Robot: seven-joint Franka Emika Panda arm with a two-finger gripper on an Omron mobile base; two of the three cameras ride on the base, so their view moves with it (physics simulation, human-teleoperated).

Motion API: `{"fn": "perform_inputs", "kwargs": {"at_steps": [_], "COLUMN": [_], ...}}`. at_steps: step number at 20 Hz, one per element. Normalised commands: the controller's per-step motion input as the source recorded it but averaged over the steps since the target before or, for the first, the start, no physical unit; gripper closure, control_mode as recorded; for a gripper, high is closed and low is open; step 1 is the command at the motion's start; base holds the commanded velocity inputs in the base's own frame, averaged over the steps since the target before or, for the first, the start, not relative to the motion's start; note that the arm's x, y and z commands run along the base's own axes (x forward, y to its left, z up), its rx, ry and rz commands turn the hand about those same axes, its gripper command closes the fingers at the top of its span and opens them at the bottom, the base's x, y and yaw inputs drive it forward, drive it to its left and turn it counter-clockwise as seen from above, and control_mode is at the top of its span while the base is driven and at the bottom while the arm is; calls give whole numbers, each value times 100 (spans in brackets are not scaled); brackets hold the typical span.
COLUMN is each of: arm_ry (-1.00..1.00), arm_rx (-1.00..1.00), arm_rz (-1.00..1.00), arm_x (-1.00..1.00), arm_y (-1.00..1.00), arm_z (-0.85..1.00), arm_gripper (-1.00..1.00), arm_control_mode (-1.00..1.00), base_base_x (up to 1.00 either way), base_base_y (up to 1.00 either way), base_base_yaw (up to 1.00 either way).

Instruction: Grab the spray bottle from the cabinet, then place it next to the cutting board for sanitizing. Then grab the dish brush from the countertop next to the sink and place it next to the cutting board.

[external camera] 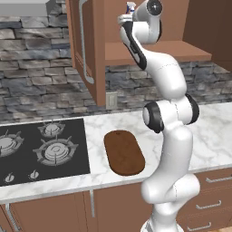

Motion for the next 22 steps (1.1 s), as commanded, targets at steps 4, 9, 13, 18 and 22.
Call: {"fn": "perform_inputs", "kwargs": {"at_steps": [4, 9, 13, 18, 22], "arm_ry": [0, 0, 0, 0, 0], "arm_rx": [0, 0, 0, 0, 0], "arm_rz": [0, 0, 0, 0, 0], "arm_x": [15, 9, 7, 28, 30], "arm_y": [0, 0, 0, 0, 0], "arm_z": [-13, -18, -28, -29, -20], "arm_gripper": [-100, -100, -100, -100, 100], "arm_control_mode": [-100, -100, -100, -100, -100], "base_base_x": [0, 0, 0, 0, 0], "base_base_y": [0, 0, 0, 0, 0], "base_base_yaw": [0, 0, 0, 0, 0]}}
